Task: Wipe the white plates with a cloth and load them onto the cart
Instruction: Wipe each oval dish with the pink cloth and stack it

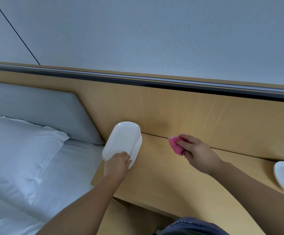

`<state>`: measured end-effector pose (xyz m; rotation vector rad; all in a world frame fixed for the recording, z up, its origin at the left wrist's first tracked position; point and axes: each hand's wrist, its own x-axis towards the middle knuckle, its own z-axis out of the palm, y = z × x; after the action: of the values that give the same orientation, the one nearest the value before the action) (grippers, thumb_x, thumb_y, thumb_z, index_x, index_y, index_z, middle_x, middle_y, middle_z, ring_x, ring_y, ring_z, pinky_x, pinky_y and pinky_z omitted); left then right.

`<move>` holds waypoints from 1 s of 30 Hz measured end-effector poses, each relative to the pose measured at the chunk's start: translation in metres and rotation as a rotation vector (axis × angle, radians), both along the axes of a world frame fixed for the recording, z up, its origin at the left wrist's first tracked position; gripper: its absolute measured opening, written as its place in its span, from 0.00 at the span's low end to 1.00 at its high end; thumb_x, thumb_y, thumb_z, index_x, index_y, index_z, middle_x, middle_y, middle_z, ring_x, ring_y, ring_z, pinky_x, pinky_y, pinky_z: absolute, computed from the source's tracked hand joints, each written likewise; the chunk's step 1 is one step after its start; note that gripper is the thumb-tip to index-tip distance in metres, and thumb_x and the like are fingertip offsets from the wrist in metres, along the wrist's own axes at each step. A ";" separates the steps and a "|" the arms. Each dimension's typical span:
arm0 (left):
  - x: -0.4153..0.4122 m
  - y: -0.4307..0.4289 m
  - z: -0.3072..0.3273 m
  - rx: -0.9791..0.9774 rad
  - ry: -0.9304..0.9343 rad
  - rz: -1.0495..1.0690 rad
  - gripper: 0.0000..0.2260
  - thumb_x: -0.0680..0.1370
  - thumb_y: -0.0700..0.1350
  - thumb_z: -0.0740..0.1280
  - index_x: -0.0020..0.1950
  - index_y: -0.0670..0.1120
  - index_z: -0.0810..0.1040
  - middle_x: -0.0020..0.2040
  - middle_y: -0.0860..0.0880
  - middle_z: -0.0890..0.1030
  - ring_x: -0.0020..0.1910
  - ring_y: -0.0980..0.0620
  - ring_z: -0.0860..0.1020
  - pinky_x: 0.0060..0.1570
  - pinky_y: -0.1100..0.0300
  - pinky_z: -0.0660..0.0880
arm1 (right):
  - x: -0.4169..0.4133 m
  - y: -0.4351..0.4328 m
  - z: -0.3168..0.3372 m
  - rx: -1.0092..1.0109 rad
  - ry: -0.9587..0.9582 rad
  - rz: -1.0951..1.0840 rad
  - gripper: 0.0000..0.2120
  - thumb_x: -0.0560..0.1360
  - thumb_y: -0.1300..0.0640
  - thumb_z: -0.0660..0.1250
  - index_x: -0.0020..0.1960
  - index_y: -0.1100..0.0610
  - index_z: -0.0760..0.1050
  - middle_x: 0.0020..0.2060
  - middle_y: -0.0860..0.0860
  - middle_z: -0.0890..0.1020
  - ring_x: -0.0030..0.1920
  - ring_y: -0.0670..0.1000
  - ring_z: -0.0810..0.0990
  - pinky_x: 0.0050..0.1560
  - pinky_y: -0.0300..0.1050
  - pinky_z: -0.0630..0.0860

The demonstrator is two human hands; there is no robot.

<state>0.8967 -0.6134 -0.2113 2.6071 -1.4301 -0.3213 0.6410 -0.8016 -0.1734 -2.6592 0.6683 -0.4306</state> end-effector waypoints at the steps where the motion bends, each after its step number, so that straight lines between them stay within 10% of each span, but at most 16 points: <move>1: 0.002 -0.001 -0.001 -0.017 -0.010 -0.001 0.13 0.82 0.51 0.58 0.46 0.48 0.78 0.42 0.55 0.76 0.46 0.54 0.76 0.42 0.53 0.77 | 0.001 -0.001 -0.001 0.010 0.007 -0.006 0.14 0.73 0.69 0.62 0.55 0.59 0.79 0.63 0.51 0.74 0.57 0.58 0.76 0.54 0.50 0.76; 6: -0.004 -0.022 0.001 -0.085 -0.070 -0.015 0.16 0.81 0.53 0.60 0.64 0.49 0.77 0.61 0.51 0.77 0.59 0.48 0.73 0.57 0.54 0.70 | -0.004 -0.002 -0.003 0.035 0.009 -0.054 0.15 0.73 0.69 0.63 0.57 0.58 0.79 0.65 0.51 0.74 0.60 0.58 0.75 0.57 0.48 0.75; 15: -0.093 -0.117 0.010 -0.211 0.012 -0.339 0.10 0.78 0.46 0.63 0.54 0.43 0.81 0.51 0.47 0.81 0.51 0.43 0.78 0.48 0.51 0.76 | -0.092 -0.022 -0.003 0.031 -0.035 -0.251 0.13 0.70 0.68 0.59 0.49 0.57 0.76 0.60 0.49 0.75 0.52 0.57 0.77 0.47 0.47 0.77; 30: -0.365 -0.243 -0.021 -0.050 0.328 -0.603 0.17 0.82 0.47 0.59 0.70 0.47 0.72 0.60 0.49 0.80 0.58 0.49 0.77 0.52 0.59 0.71 | -0.377 -0.026 -0.027 0.098 0.042 -0.734 0.18 0.71 0.60 0.51 0.52 0.54 0.76 0.60 0.43 0.73 0.53 0.53 0.75 0.45 0.50 0.77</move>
<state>0.5320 -0.8567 -0.2324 1.9047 -2.0156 -0.7264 0.2644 -0.8281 -0.2008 -2.2558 1.6319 -0.5063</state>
